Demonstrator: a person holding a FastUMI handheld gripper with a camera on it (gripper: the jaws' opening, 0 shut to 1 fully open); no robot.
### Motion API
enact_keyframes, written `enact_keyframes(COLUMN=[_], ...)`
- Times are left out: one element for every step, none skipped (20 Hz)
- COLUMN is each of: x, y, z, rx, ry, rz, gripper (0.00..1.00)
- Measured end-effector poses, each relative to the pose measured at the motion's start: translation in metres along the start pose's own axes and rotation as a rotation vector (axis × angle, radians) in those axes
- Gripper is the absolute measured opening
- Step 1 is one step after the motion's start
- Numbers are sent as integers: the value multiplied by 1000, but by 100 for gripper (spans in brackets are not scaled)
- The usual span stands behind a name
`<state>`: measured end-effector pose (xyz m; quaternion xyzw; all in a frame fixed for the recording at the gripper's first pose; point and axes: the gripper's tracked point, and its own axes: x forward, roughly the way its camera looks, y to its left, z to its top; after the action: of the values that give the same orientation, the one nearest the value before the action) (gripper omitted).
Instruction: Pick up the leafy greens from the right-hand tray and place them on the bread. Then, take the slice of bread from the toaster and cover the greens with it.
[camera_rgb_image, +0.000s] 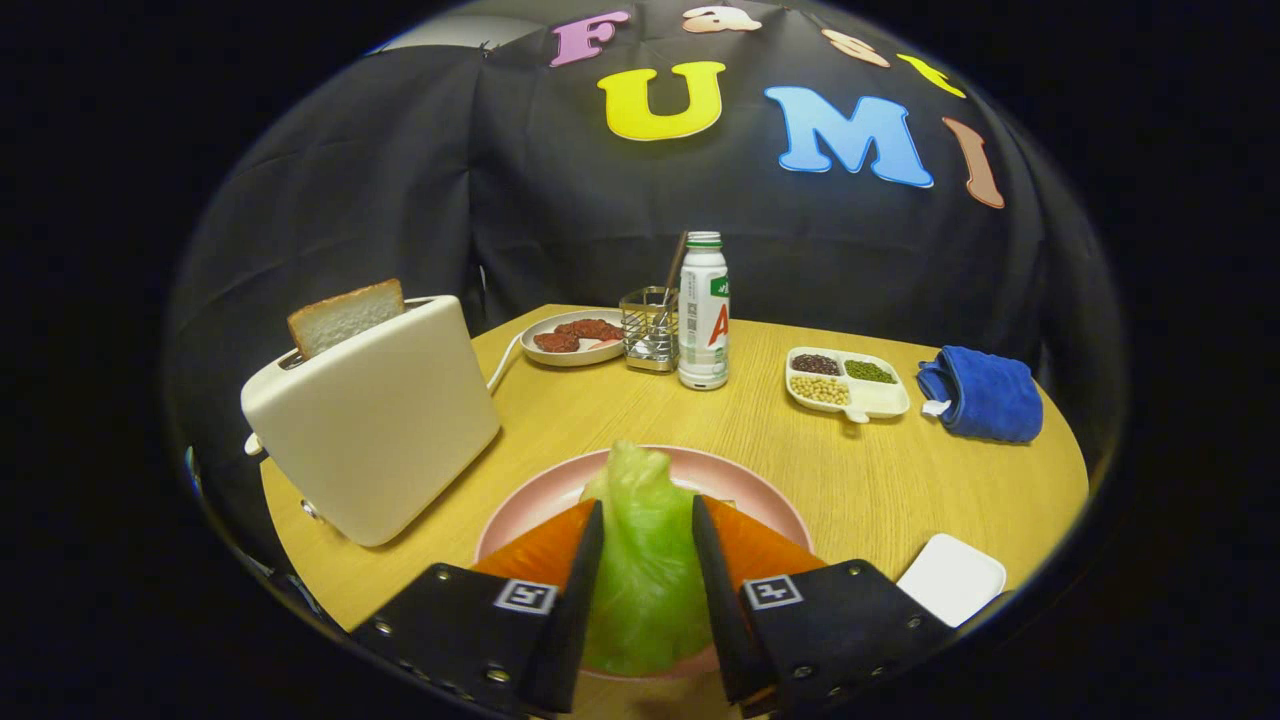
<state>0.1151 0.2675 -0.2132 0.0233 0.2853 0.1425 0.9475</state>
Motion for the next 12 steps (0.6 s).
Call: enact_keyframes(x=[2,-1,-1,-2,-5,-7,-10,-13,-16,-20,-22,-26], y=[-2,-4,-2,-1,1,4,8,13,20,28,37,48], z=[0,2,5,8,10,14,19,25,31,37,44,50], rx=[-4,-11,-15,-17,-15,-14,-11,-8,-2,6,13,17], ry=[-4,-14,-24,-36,-47,-61,-78,-98,-119,-140,-163,-184], rz=[-10,-18,-22,-21,-22,-19,-18,-15,-9,1,16,31], gripper=[77,88,90,90,90,90,90,90,90,90,90,90])
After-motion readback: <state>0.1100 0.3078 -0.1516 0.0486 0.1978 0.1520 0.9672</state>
